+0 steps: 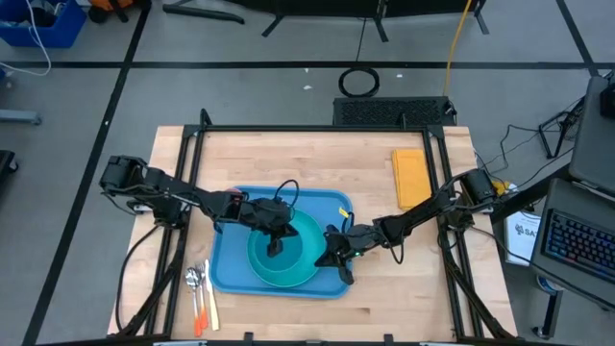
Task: Set up tray
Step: Put the blue bowl on the light blue plate on the blue serving tray, then adjust the light blue plate on the blue serving tray
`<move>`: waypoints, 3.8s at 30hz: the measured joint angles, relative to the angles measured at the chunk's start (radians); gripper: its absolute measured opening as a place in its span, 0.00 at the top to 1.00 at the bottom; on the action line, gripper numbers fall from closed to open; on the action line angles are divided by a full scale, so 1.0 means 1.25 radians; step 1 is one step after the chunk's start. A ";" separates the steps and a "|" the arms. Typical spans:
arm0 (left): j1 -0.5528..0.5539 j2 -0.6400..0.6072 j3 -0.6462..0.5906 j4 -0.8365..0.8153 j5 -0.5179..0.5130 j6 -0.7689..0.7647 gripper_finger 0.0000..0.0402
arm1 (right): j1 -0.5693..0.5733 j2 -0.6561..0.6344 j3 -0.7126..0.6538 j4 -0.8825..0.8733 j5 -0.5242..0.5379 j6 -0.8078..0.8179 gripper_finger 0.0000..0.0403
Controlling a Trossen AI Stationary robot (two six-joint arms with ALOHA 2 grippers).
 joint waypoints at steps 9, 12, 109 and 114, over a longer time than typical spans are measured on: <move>0.022 0.000 0.000 0.010 0.000 0.000 0.95 | 0.000 0.000 0.000 0.000 0.017 -0.010 1.00; 0.023 -0.004 0.000 0.040 0.000 -0.001 0.96 | 0.000 0.000 0.000 0.000 0.039 -0.018 1.00; -0.332 -0.189 0.000 -0.594 -0.247 -0.500 0.99 | -0.060 0.041 -0.001 -0.126 0.050 0.255 1.00; -0.355 -0.202 0.000 -0.597 -0.291 -0.503 0.94 | -0.058 0.002 -0.001 -0.126 0.018 0.230 1.00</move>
